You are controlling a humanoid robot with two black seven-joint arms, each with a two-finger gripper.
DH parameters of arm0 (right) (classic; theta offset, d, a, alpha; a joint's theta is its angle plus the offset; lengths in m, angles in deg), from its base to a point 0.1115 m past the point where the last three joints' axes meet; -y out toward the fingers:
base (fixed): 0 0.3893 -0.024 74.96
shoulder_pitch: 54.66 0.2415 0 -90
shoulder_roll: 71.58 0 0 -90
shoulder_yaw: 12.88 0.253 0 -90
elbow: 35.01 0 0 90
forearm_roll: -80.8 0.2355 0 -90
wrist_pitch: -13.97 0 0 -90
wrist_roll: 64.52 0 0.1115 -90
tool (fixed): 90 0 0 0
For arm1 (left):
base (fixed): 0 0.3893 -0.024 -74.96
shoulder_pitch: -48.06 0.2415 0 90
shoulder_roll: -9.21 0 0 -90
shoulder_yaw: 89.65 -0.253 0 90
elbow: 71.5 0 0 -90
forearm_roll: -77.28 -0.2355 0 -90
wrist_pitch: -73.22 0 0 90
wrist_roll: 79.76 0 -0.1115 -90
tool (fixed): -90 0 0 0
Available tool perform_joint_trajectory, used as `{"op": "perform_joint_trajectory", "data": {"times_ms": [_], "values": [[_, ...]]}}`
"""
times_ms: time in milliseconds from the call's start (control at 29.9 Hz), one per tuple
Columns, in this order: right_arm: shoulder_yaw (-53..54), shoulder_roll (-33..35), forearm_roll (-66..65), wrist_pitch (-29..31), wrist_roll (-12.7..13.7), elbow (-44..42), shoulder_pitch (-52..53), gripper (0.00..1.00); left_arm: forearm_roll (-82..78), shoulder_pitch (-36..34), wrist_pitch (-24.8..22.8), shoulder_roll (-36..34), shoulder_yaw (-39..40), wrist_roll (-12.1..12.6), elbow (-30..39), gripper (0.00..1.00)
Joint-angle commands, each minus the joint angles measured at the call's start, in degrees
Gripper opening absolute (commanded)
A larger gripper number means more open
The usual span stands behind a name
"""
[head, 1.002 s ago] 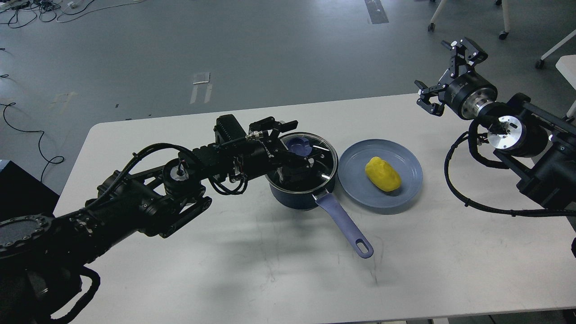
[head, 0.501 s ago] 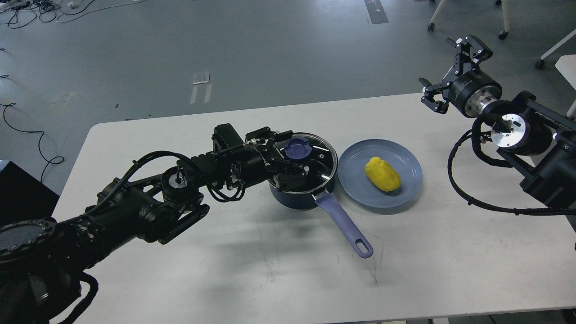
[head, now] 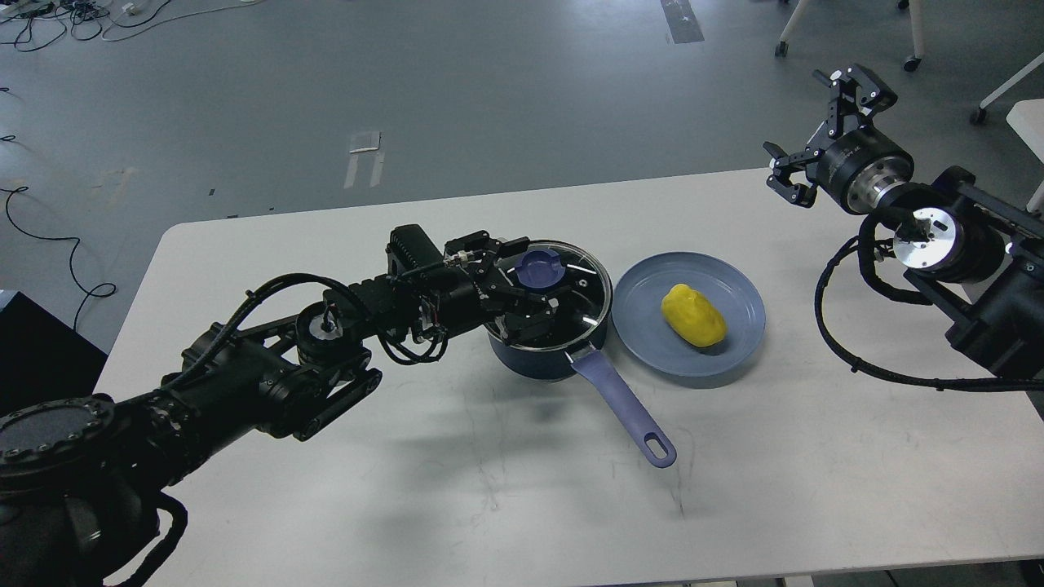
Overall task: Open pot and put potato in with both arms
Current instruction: 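Grasp the purple knob of the glass lid with the left gripper, then lift the glass lid off the saucepan with the left gripper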
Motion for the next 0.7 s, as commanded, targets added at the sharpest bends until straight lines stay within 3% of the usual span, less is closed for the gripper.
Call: {"op": "perform_joint_trajectory", "data": {"times_ms": [0,33,134,668], "values": [[-0.1,0.1,0.0,0.0,0.0,-0.1,-0.2,1.00,-0.2,-0.2,-0.1,0.1,-0.1,0.0,-0.1,0.60],[-0.1,0.1,0.0,0.0,0.0,-0.1,-0.4,1.00,-0.3,-0.2,-0.1,0.1,-0.1,0.0,-0.1,0.51],[-0.1,0.0,-0.1,0.0,-0.1,-0.2,-0.7,1.00,-0.2,-0.5,-0.1,0.0,-2.3,0.0,-0.1,0.36],[-0.2,0.0,-0.1,0.0,-0.2,-0.4,-1.0,1.00,-0.1,-3.7,1.2,-1.2,-3.8,0.0,3.5,0.31]]}}
